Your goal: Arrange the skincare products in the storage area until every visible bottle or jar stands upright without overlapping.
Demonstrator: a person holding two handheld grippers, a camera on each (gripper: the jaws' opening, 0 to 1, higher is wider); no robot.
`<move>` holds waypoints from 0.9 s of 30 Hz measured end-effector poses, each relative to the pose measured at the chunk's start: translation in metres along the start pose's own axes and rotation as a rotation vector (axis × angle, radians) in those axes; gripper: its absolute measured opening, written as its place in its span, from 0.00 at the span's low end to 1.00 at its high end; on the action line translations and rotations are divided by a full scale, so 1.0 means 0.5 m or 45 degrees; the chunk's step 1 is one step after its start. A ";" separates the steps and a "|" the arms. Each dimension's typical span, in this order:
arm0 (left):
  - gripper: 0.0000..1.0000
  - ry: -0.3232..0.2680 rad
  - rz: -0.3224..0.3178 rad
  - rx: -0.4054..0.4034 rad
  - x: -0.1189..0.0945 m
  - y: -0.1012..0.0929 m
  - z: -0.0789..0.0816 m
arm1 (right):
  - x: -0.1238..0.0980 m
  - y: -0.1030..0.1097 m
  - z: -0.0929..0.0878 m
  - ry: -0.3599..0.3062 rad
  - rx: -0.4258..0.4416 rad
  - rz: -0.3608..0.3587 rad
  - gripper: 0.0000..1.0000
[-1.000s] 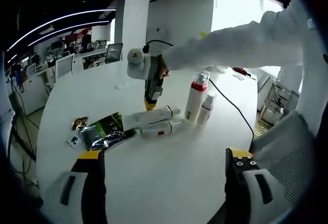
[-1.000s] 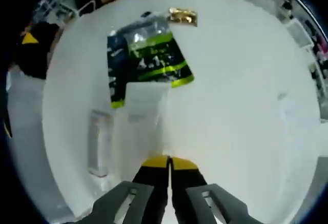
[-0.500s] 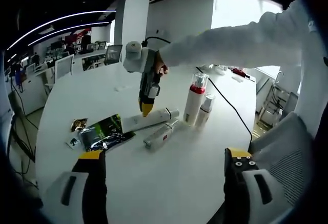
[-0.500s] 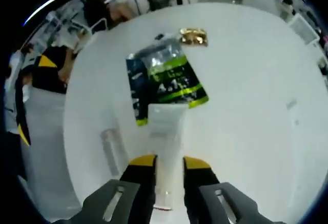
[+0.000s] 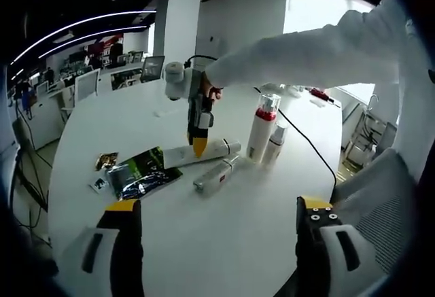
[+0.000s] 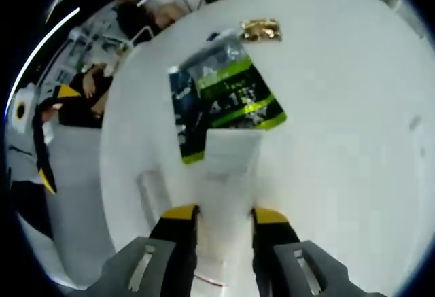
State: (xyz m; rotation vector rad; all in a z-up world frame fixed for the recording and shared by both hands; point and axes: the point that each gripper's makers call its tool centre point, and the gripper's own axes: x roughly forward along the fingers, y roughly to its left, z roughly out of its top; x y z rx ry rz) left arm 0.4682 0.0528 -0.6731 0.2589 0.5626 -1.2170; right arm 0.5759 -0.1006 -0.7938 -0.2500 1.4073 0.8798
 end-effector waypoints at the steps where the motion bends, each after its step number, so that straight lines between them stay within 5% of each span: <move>1: 0.89 0.004 -0.001 0.003 0.001 -0.001 -0.001 | 0.000 0.002 0.000 0.007 0.002 -0.004 0.24; 7: 0.89 0.017 -0.010 0.015 0.003 -0.006 -0.003 | 0.002 0.009 -0.002 0.048 -0.002 -0.062 0.24; 12: 0.89 0.006 -0.005 0.018 0.001 -0.007 0.001 | 0.010 0.004 -0.006 0.208 -0.220 -0.268 0.24; 15: 0.88 0.009 -0.002 0.022 0.000 -0.007 -0.001 | 0.014 0.001 -0.006 0.267 -0.261 -0.356 0.24; 17: 0.88 0.002 0.006 0.015 -0.002 -0.004 0.001 | 0.013 0.041 -0.025 0.216 -0.320 -0.391 0.24; 22: 0.88 -0.034 0.010 -0.011 -0.006 0.002 0.010 | 0.002 0.023 -0.008 0.058 -0.220 -0.363 0.23; 27: 0.87 -0.063 -0.051 -0.041 0.010 -0.007 0.021 | -0.007 0.026 -0.014 -0.002 -0.213 -0.367 0.23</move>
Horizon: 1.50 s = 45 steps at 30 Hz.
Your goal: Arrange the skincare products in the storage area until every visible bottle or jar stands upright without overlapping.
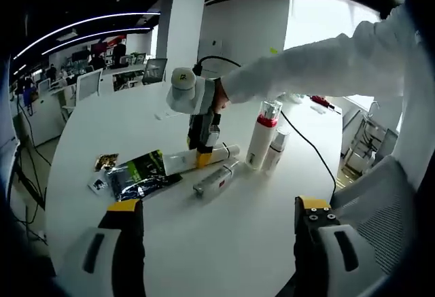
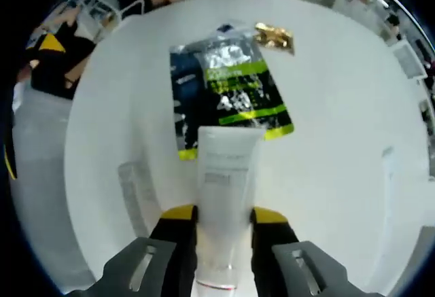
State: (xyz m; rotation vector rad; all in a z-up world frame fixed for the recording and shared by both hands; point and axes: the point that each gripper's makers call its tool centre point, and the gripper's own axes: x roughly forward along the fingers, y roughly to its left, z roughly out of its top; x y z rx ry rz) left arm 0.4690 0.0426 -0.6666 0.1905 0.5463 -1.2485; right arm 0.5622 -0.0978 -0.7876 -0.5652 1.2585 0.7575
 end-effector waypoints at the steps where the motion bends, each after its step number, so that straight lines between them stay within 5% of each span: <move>1: 0.87 -0.001 -0.016 -0.004 0.004 -0.002 0.003 | 0.000 0.001 0.001 -0.009 0.003 -0.004 0.23; 6: 0.85 -0.118 -0.102 -0.118 0.026 0.001 0.042 | -0.016 0.000 0.006 -0.085 0.034 -0.003 0.23; 10: 0.80 -0.223 -0.060 -0.371 0.038 0.069 0.061 | -0.031 -0.006 0.008 -0.155 0.058 -0.009 0.23; 12: 0.71 -0.217 0.072 -0.284 0.047 0.124 0.061 | -0.040 -0.009 0.010 -0.202 0.092 -0.014 0.23; 14: 0.68 -0.237 0.082 -0.229 0.061 0.138 0.071 | -0.050 -0.012 0.013 -0.255 0.104 -0.033 0.24; 19: 0.46 -0.319 0.062 -0.460 0.119 0.178 0.101 | -0.075 -0.021 0.022 -0.396 0.137 -0.062 0.24; 22: 0.41 -0.368 -0.018 -0.640 0.166 0.185 0.123 | -0.084 -0.023 0.017 -0.420 0.147 -0.066 0.24; 32: 0.37 -0.334 -0.003 -0.752 0.273 0.209 0.108 | -0.092 -0.045 0.028 -0.539 0.146 -0.076 0.23; 35: 0.31 -0.331 -0.038 -0.814 0.291 0.212 0.110 | -0.091 -0.046 0.028 -0.554 0.150 -0.068 0.24; 38: 0.36 -0.291 -0.033 -0.799 0.309 0.192 0.103 | -0.092 -0.048 0.032 -0.571 0.153 -0.067 0.24; 45: 0.22 -0.292 -0.061 -0.776 0.320 0.198 0.109 | -0.102 -0.033 0.043 -0.625 0.122 -0.040 0.24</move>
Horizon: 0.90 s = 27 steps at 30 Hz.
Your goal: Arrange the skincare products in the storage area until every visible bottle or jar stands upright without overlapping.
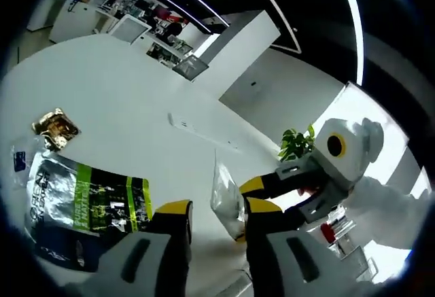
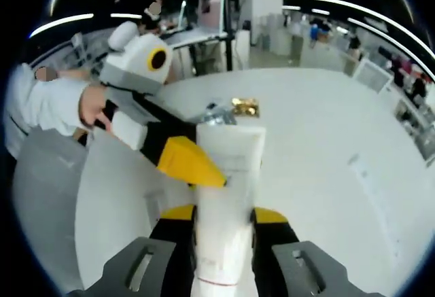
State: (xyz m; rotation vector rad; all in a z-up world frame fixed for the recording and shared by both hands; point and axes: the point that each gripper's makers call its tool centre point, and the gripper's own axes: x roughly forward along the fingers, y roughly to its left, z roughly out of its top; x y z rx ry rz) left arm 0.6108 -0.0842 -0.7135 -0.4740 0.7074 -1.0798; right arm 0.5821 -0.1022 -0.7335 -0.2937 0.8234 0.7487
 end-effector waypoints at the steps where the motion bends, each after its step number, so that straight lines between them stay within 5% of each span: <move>1: 0.21 -0.015 0.004 0.004 0.004 0.004 0.008 | -0.001 0.000 -0.001 0.005 0.005 -0.001 0.24; 4: 0.11 -0.001 -0.019 0.055 0.005 -0.021 0.000 | -0.002 -0.004 -0.001 0.002 -0.005 -0.010 0.24; 6: 0.10 -0.008 -0.024 0.151 0.005 -0.016 0.008 | -0.004 -0.004 -0.001 -0.006 0.013 -0.005 0.24; 9: 0.09 0.004 -0.032 0.126 0.005 -0.046 0.006 | -0.010 -0.003 0.002 -0.015 0.016 -0.004 0.24; 15: 0.07 0.003 -0.054 0.239 0.004 -0.085 0.023 | -0.027 -0.001 0.016 -0.053 0.024 -0.006 0.25; 27: 0.06 0.157 -0.210 0.682 -0.009 -0.155 0.012 | -0.093 0.026 0.010 0.007 -0.173 -0.019 0.24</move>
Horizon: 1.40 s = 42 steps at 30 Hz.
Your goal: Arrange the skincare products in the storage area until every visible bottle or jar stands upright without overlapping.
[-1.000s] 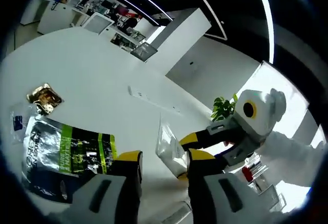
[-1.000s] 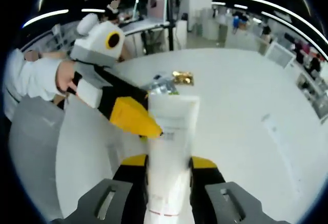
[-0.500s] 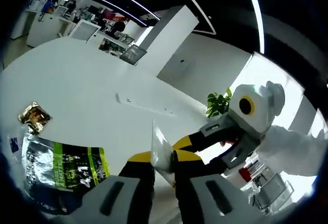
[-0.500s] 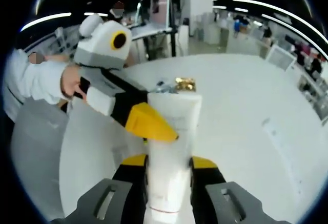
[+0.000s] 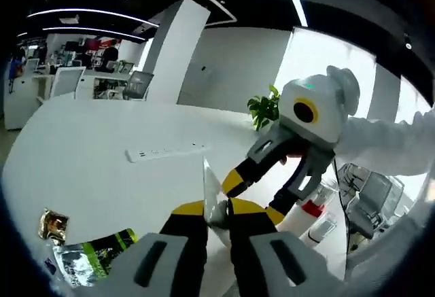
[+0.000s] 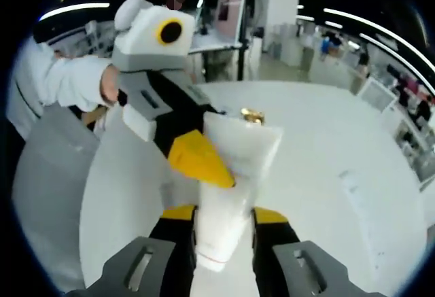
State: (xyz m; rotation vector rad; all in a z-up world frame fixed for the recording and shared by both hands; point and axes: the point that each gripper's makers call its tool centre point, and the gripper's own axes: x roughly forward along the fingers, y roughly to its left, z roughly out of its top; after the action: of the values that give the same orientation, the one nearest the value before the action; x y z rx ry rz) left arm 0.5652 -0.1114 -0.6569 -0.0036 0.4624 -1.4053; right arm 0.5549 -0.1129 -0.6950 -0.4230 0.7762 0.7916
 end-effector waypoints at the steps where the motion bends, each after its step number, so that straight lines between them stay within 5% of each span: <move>1: 0.06 0.014 -0.008 0.050 0.000 -0.007 0.002 | -0.010 0.002 0.002 0.003 -0.032 -0.010 0.23; 5: 0.06 0.076 -0.055 0.203 0.000 -0.034 0.010 | -0.048 -0.010 0.014 0.009 -0.134 -0.074 0.17; 11: 0.05 0.122 -0.107 0.281 0.007 -0.058 0.012 | -0.106 -0.033 0.047 -0.016 -0.184 -0.124 0.16; 20: 0.05 0.201 -0.239 0.431 0.010 -0.108 0.001 | -0.138 0.015 0.068 0.065 -0.386 0.034 0.09; 24: 0.05 0.225 -0.274 0.493 0.011 -0.125 -0.003 | -0.138 0.043 0.048 0.172 -0.412 0.121 0.02; 29: 0.06 0.229 -0.294 0.580 0.010 -0.136 -0.007 | -0.141 0.048 0.043 0.190 -0.433 0.114 0.00; 37: 0.21 0.271 -0.249 0.591 0.010 -0.120 -0.043 | -0.153 0.055 0.027 0.212 -0.395 0.112 0.00; 42: 0.14 0.290 -0.278 0.527 0.003 -0.129 -0.073 | -0.155 0.069 0.025 0.221 -0.401 0.115 0.00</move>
State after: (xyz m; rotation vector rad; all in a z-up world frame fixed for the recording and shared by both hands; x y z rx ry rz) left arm 0.4929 -0.1149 -0.6731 0.4572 0.3572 -1.7044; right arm 0.4991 -0.1198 -0.6301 -0.7504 0.8384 0.9755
